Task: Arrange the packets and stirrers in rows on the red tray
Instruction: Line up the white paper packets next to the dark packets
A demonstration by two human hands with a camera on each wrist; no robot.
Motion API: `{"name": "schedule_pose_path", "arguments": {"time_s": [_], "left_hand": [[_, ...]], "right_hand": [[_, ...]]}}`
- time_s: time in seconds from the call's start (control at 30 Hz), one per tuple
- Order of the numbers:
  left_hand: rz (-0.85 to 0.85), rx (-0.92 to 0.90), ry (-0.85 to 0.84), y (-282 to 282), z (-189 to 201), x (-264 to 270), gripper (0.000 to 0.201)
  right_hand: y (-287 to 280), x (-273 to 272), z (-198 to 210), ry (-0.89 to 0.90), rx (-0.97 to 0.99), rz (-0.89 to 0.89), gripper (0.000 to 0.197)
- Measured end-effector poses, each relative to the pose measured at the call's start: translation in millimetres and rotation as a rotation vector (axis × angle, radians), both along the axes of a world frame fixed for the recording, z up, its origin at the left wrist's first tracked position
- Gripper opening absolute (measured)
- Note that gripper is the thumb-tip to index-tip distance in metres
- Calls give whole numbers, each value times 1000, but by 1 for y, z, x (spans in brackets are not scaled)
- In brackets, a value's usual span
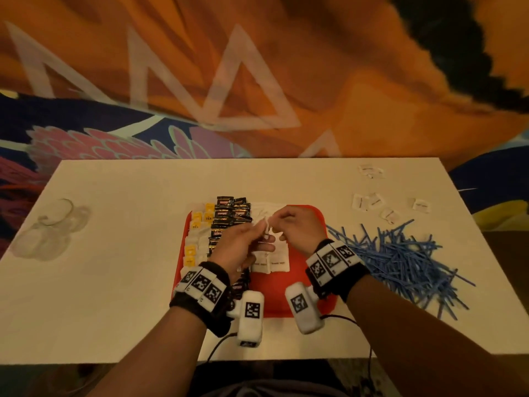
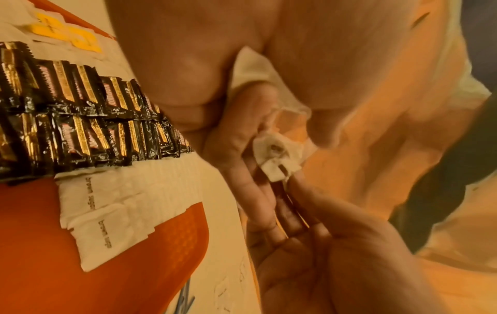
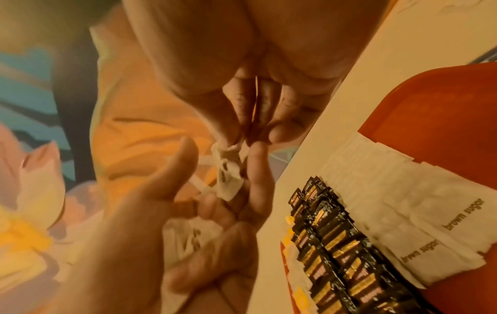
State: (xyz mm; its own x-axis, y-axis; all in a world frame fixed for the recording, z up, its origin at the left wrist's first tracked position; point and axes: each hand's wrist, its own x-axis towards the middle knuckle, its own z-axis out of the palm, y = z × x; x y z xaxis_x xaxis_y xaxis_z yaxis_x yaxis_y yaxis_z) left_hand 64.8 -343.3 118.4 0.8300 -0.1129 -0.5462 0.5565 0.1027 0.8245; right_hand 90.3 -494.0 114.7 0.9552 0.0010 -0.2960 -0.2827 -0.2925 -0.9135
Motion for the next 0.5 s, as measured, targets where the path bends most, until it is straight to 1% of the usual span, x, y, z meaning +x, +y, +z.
{"name": "schedule_pose_path", "arguments": {"time_s": [0.1,0.17,0.23,0.33,0.43,0.5], "left_hand": [[118,14,-22,-4,-1,-2,20],[187,-11,-23,-5,0,-1,17],[216,-32,-31,-7,1,1,13],[191,-6,-75,-10,0,1,11],[123,48,-119,-14,-1,-2,8],[122,50,-125,-15,0,-4,8]], "right_hand": [[-5,1,2,10,39,-29,18],[-10,1,3,28,33,-3,16],[-14,0,4,50,44,25,16],[-17,-1,3,64,121,26,17],[-18,0,-1,68,202,-16,7],[-19,1,-4,114,246,-49,13]]}}
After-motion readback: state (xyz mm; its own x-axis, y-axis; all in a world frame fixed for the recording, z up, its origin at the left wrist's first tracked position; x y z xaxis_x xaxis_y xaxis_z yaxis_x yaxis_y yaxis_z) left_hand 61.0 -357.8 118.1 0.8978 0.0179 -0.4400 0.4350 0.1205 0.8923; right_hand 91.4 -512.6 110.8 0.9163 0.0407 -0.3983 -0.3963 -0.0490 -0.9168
